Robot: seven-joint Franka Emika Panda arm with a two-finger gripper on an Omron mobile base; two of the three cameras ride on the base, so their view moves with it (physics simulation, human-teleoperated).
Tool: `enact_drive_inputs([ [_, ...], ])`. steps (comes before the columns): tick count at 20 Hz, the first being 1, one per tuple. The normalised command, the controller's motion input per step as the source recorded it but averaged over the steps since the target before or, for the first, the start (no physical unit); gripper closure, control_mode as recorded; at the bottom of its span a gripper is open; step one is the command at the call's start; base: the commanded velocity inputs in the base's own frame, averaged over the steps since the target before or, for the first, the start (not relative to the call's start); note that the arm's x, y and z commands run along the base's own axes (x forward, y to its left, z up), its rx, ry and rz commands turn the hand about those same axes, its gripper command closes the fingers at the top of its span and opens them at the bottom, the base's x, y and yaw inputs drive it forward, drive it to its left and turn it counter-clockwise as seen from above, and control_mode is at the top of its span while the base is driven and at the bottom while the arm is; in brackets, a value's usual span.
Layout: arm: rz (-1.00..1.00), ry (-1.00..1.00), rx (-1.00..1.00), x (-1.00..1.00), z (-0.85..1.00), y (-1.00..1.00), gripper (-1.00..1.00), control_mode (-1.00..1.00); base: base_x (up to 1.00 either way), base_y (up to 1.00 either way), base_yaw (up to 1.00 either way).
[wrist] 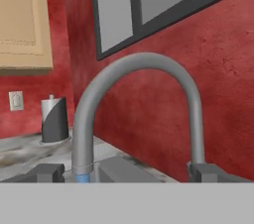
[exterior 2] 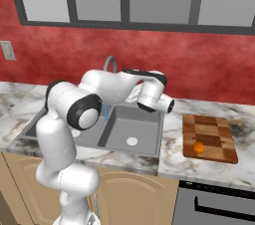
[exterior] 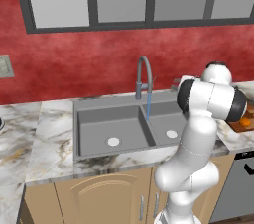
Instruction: Pick the tangerine from the sink and place it on the cutting board to airdry. Then turn off the sink faucet.
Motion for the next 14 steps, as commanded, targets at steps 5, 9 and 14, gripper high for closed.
enact_drive_inputs([
  [5, 0.01, 0.00, 0.00, 0.16, -0.11, 0.00, -1.00, -1.00, 0.00, 0.00, 0.00],
  [9, 0.04, 0.00, 0.00, 0.21, -0.07, 0.01, -1.00, -1.00, 0.00, 0.00, 0.00],
  [14, 0.09, 0.00, 0.00, 0.27, 0.00, 0.01, -1.00, -1.00, 0.00, 0.00, 0.00],
])
